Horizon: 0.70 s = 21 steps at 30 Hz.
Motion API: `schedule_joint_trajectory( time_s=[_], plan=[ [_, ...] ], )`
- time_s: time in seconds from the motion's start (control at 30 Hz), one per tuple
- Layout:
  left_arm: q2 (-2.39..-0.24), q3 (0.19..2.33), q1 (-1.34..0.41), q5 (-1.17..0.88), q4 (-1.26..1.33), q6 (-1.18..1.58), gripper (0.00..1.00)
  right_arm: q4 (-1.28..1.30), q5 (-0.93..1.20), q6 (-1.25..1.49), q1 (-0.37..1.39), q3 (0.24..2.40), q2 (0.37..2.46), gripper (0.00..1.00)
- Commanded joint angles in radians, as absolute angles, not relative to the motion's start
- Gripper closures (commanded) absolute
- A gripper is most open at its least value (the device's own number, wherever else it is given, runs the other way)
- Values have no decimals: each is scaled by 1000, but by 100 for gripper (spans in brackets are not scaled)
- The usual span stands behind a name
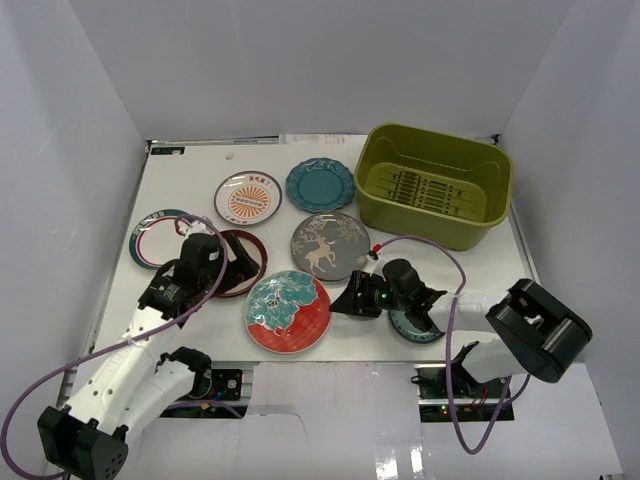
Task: Place the plates into the plastic bin on the countertop
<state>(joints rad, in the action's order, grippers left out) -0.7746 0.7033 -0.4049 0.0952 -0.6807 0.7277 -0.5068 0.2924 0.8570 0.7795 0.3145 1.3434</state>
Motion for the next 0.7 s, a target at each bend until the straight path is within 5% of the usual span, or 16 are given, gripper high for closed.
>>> schedule_joint_trajectory(
  time_s=[0.0,0.4,0.57,0.67],
  plan=[
    [-796,726,-400,198,-819,877,2,-704,342,929,785,328,1422,28],
    [-742,595,-400,291,-862,1132,2,-971,408,1069,822,408,1742,53],
    [-732,569,-400,354,-922,1218,8,-1035,422,1086,830,373,1757,91],
    [-749,543,-399,367,-905,1242,9,-990,405,1048,830,318,1654,92]
  ],
)
